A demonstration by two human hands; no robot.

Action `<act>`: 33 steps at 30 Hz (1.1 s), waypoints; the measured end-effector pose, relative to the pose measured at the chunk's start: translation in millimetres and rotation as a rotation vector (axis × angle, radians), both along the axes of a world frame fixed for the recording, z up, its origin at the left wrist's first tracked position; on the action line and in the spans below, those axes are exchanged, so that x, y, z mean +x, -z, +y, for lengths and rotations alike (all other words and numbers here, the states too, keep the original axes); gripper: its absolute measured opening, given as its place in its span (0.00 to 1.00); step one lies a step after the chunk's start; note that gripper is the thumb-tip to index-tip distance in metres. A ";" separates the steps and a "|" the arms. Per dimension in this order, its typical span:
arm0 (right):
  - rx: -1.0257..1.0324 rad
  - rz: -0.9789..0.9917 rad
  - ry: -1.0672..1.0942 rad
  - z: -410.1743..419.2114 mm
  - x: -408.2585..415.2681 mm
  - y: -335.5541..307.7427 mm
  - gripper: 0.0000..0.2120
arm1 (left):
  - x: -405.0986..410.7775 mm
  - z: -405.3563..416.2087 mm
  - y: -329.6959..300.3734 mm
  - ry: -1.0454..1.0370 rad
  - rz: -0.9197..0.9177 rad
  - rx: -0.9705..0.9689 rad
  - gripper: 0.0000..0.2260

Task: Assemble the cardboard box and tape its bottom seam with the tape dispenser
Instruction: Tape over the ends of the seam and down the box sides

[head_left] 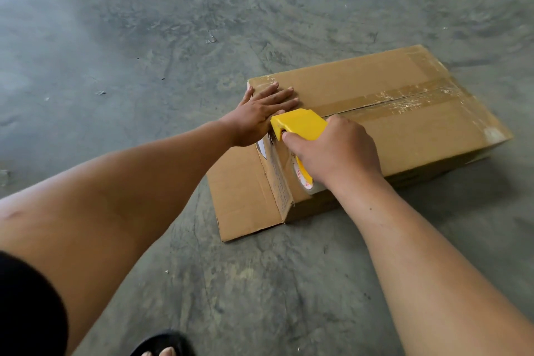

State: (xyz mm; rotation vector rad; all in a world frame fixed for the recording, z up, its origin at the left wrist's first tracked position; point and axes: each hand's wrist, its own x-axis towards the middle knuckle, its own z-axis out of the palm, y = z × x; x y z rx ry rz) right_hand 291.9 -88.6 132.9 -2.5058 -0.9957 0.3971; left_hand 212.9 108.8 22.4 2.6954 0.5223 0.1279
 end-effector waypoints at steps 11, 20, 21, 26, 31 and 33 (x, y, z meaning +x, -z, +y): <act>-0.006 0.014 0.042 -0.9 1.1 -0.1 0.26 | 18.4 22.7 -10.1 0.031 0.100 0.029 0.21; 0.019 -0.014 0.026 -61.6 -6.5 12.9 0.26 | 16.7 14.6 -23.2 0.043 0.221 0.052 0.22; 0.026 -0.017 0.025 -61.8 -6.2 13.3 0.25 | 16.6 14.0 -25.1 0.042 0.229 0.056 0.22; 0.029 -0.030 0.029 -58.7 -3.6 13.8 0.26 | 19.9 6.7 -35.1 0.025 0.296 0.093 0.23; 0.051 -0.033 0.032 -61.1 -2.3 16.3 0.26 | 22.3 -21.3 -38.1 -0.012 0.254 0.123 0.26; 0.054 -0.036 0.040 -60.6 -3.3 16.9 0.26 | 22.1 -33.9 -31.6 0.036 0.203 0.108 0.26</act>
